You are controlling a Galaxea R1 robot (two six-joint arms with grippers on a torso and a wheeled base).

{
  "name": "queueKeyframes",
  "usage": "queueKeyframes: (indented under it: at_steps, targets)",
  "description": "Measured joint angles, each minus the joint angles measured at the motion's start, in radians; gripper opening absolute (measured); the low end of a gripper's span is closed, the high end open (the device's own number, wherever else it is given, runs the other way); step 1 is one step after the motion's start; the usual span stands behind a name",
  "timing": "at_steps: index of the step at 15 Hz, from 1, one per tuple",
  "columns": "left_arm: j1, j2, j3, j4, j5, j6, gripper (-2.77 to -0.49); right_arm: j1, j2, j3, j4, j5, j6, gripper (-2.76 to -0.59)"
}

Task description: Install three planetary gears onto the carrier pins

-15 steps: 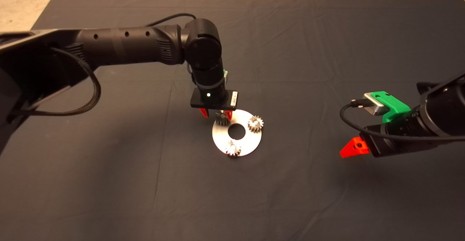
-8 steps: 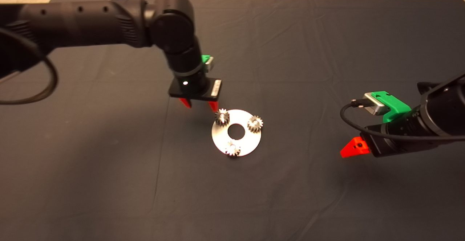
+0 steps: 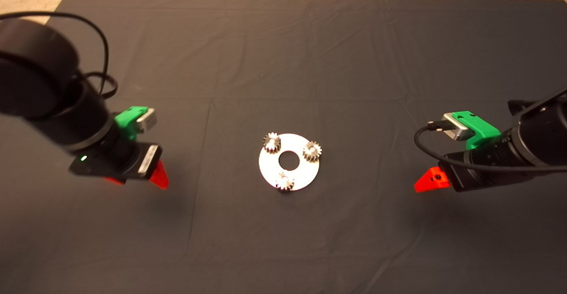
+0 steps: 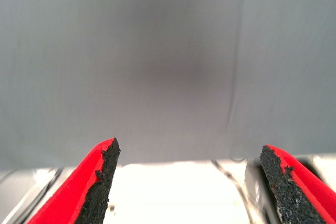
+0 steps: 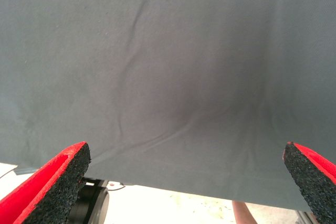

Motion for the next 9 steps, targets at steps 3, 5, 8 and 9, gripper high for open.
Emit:
queueKeyframes:
  at_steps: [3,5,8,9]
  targets:
    - [-0.005,-0.058,0.086,-0.037,0.000,-0.007,-1.37,0.000,0.000,0.022,0.000,0.000,0.009,-0.61]
    - [-0.006,-0.103,0.135,-0.042,0.000,-0.030,-1.37,0.000,0.000,0.048,0.000,-0.001,0.027,-0.61]
    - [-0.008,-0.115,0.254,-0.052,0.000,-0.148,-1.37,-0.002,0.003,0.090,0.001,0.000,0.071,-0.61]
    - [-0.009,-0.106,0.273,-0.056,0.000,-0.201,-1.37,-0.002,0.003,0.095,0.002,-0.001,0.080,-0.61]
